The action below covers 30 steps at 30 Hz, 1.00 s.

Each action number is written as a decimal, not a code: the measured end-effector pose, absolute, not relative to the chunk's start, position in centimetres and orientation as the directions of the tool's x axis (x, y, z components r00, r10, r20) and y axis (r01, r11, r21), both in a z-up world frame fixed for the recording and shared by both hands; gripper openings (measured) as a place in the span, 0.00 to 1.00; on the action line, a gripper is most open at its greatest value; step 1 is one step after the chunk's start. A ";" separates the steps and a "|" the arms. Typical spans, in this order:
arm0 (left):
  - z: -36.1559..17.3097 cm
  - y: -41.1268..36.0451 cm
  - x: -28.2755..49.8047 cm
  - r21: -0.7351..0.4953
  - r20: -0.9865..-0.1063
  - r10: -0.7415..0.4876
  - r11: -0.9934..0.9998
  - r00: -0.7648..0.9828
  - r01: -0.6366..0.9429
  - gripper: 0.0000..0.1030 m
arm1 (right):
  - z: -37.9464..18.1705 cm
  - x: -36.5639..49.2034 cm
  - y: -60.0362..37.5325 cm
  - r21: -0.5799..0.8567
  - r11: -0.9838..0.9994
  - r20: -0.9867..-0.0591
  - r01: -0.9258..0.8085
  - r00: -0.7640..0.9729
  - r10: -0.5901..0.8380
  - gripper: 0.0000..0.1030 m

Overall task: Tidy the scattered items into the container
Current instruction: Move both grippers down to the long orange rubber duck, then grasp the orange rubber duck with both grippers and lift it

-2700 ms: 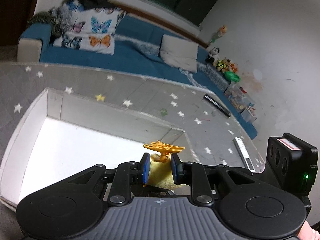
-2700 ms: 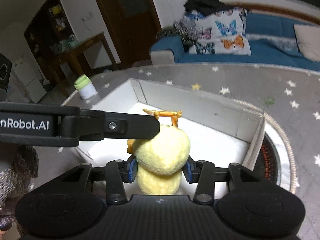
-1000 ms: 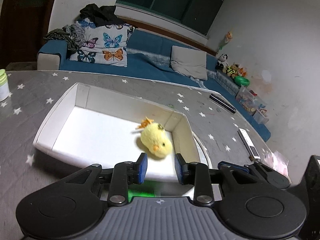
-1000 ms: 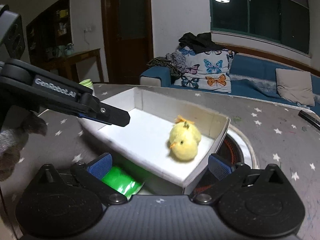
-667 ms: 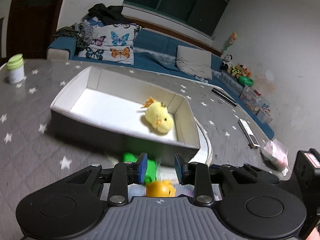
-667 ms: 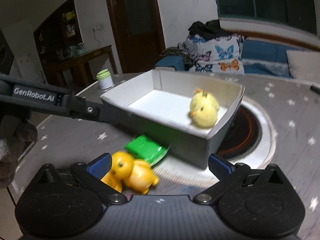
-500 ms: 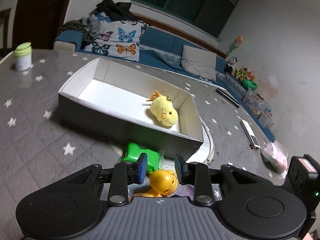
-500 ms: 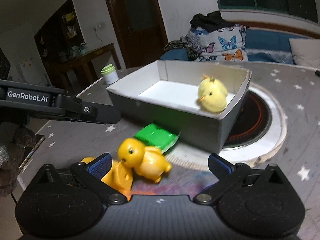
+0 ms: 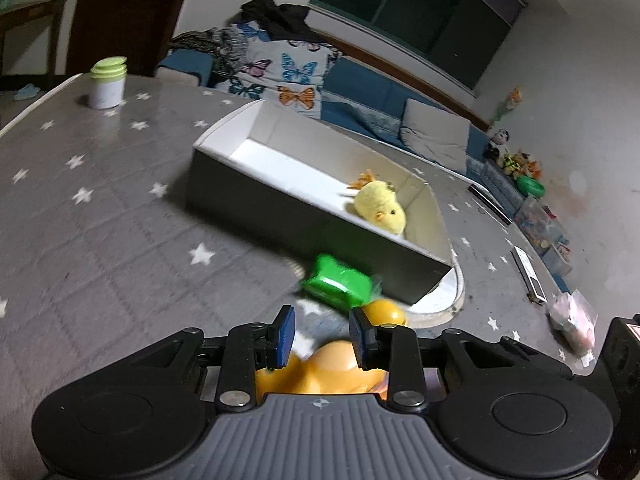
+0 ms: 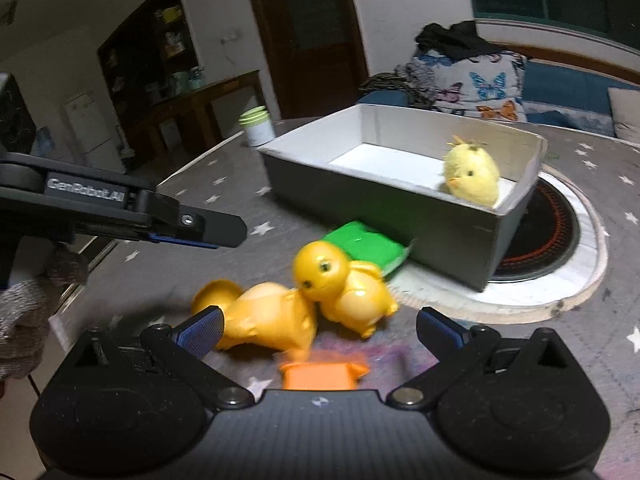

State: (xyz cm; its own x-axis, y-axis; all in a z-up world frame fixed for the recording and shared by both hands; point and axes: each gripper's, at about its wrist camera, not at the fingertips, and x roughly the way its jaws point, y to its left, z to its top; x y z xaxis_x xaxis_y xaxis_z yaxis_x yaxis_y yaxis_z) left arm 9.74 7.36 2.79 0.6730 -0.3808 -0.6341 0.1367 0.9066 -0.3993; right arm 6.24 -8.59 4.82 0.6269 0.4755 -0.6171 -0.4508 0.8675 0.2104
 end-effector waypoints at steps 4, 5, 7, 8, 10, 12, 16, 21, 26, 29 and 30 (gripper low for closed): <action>2.1 8.7 8.9 -0.430 -0.636 -0.372 0.898 0.676 0.089 0.32 | 4.8 5.2 -6.7 0.164 0.840 -0.610 -0.517 0.616 0.498 1.00; 2.0 9.1 8.8 -0.439 -0.637 -0.370 0.895 0.676 0.077 0.32 | 4.8 5.1 -6.2 0.148 0.835 -0.610 -0.529 0.616 0.498 1.00; 1.7 9.8 8.6 -0.456 -0.638 -0.371 0.888 0.675 0.057 0.32 | 4.6 4.9 -5.2 0.120 0.828 -0.610 -0.548 0.617 0.497 1.00; 1.6 10.1 8.6 -0.465 -0.638 -0.374 0.884 0.673 0.050 0.32 | 4.5 4.8 -4.5 0.105 0.823 -0.614 -0.558 0.615 0.495 1.00; 1.4 10.6 8.6 -0.482 -0.638 -0.380 0.876 0.670 0.038 0.32 | 4.2 4.7 -3.6 0.097 0.812 -0.619 -0.576 0.603 0.502 1.00; 1.3 10.8 8.7 -0.493 -0.633 -0.393 0.869 0.667 0.043 0.32 | 3.8 4.6 -2.6 0.086 0.805 -0.629 -0.587 0.595 0.500 1.00; 1.0 10.8 9.1 -0.510 -0.630 -0.421 0.858 0.653 0.061 0.32 | 3.1 4.5 -1.2 0.031 0.826 -0.639 -0.564 0.624 0.450 1.00; 0.5 10.6 9.2 -0.519 -0.630 -0.443 0.851 0.638 0.077 0.32 | 2.6 4.7 -0.4 -0.009 0.849 -0.649 -0.529 0.649 0.398 0.98; 0.3 10.1 9.2 -0.507 -0.635 -0.449 0.856 0.628 0.099 0.32 | 2.3 5.1 0.2 -0.026 0.869 -0.661 -0.494 0.661 0.355 0.90; 0.1 9.9 9.1 -0.492 -0.644 -0.437 0.865 0.628 0.097 0.33 | 2.2 5.3 0.3 -0.029 0.874 -0.665 -0.485 0.662 0.345 0.88; 0.0 9.9 9.2 -0.491 -0.647 -0.434 0.866 0.628 0.093 0.33 | 2.1 5.3 0.3 -0.030 0.875 -0.666 -0.483 0.663 0.343 0.88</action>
State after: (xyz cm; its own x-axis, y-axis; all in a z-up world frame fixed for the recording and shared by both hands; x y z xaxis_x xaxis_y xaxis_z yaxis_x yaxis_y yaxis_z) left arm 9.16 9.90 -0.02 0.6276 -0.4335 -0.6467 0.0931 0.8664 -0.4905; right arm 5.29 0.31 2.14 0.6626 0.3433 -0.6657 -0.4831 0.8751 -0.0296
